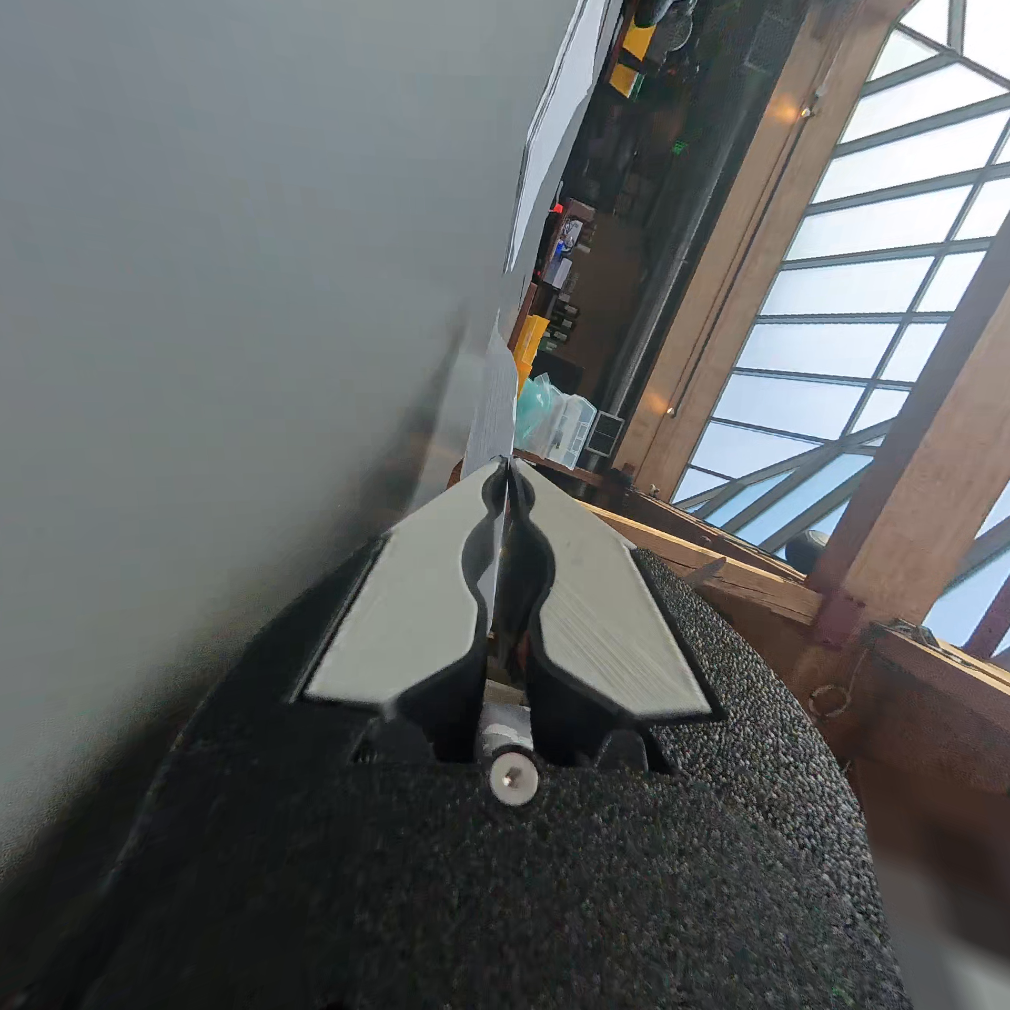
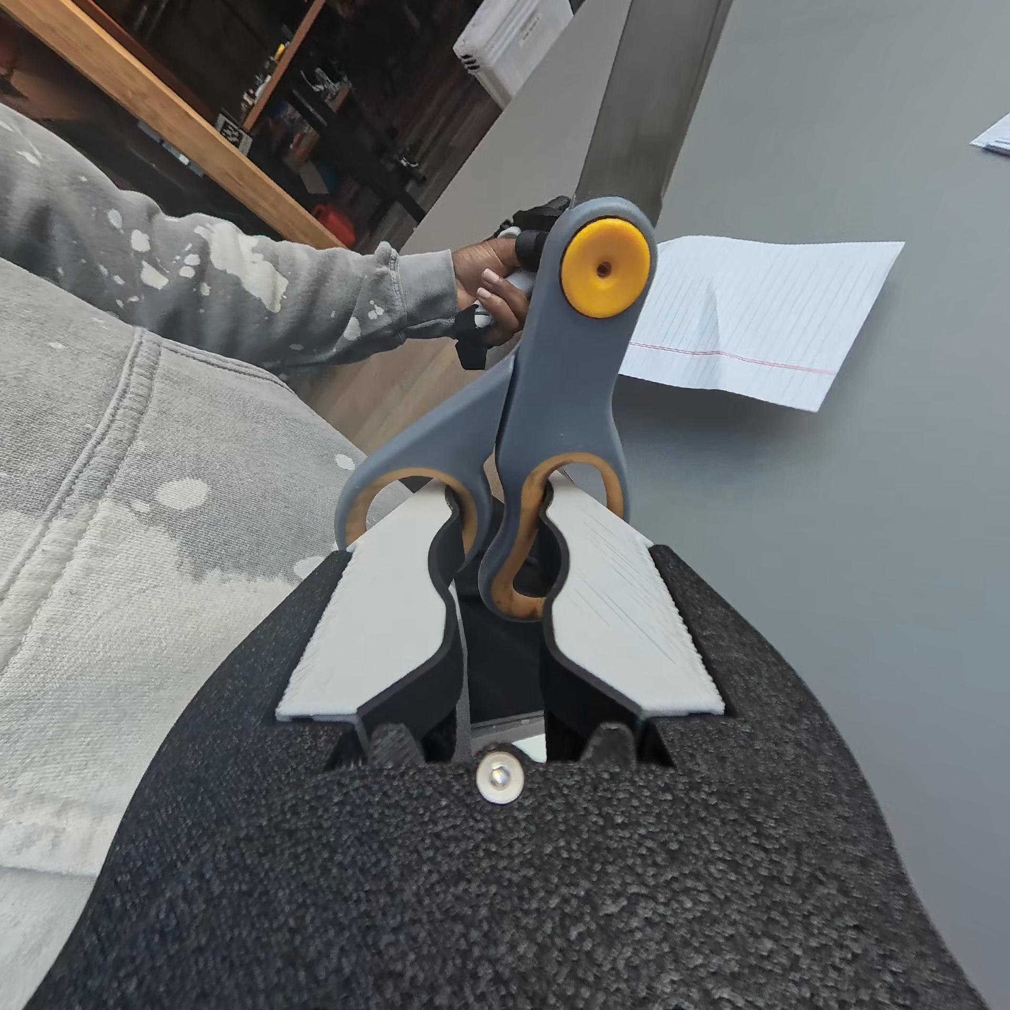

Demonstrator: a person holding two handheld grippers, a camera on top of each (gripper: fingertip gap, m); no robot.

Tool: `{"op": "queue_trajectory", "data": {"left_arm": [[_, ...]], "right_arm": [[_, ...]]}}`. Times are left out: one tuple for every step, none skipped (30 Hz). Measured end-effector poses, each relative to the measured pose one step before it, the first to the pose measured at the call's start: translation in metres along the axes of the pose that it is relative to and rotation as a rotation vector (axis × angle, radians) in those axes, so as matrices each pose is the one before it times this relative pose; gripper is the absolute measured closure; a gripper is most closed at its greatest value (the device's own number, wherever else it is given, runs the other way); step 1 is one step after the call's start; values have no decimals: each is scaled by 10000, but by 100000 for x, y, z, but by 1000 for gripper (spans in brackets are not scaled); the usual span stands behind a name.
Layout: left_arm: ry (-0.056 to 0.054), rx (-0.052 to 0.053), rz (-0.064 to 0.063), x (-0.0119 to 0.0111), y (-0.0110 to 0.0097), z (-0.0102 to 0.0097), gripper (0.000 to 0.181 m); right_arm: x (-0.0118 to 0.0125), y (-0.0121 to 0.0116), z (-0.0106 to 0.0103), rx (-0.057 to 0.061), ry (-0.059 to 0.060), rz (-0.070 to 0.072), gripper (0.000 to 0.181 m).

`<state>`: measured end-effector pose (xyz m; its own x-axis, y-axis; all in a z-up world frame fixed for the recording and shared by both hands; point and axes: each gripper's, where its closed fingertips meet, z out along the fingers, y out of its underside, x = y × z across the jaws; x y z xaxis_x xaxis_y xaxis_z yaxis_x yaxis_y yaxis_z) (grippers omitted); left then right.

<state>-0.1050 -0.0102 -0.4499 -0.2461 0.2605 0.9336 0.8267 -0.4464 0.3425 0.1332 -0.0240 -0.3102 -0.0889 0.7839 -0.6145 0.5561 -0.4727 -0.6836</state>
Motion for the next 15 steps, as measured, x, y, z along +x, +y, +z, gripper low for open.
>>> {"op": "queue_trajectory", "data": {"left_arm": [[-187,203,55,-495,-528,-946,181],[-399,179,133,-654,-478,-790,181],[-528,105,173,-762,-367,-626,181],[-469,-22,170,-628,-189,-471,181],[-427,-32,197,-490,-167,-388,181],[-426,46,251,-398,-278,-389,181],[-371,63,292,-251,-313,-417,181],[-316,35,313,-145,-259,-404,181],[-353,15,306,-210,-218,-367,181],[-450,-20,291,-442,-117,-317,181],[-479,-49,274,-583,-32,-243,181],[-403,-17,213,-590,-17,-180,181],[-264,21,116,-493,-37,-109,181],[-21,33,31,-165,-22,-47,181],[108,52,-23,23,-22,-4,181]], "right_arm": [[-78,40,173,-74,-41,-6,161],[-78,50,227,-89,-58,-14,161],[-80,40,271,-101,-85,-6,161],[-63,41,326,-118,-96,-11,161],[-30,40,373,-133,-98,-39,161],[-12,36,406,-135,-103,-55,161],[23,32,455,-139,-100,-45,161],[32,25,474,-127,-98,-40,161],[-1,32,498,-102,-121,-19,161],[-35,44,533,-81,-146,10,161],[-22,96,563,-80,-142,31,161],[-22,133,590,-98,-146,39,161],[-22,182,599,-111,-150,38,161],[-9,189,608,-121,-139,39,161],[-4,216,593,-128,-143,49,161]]}}
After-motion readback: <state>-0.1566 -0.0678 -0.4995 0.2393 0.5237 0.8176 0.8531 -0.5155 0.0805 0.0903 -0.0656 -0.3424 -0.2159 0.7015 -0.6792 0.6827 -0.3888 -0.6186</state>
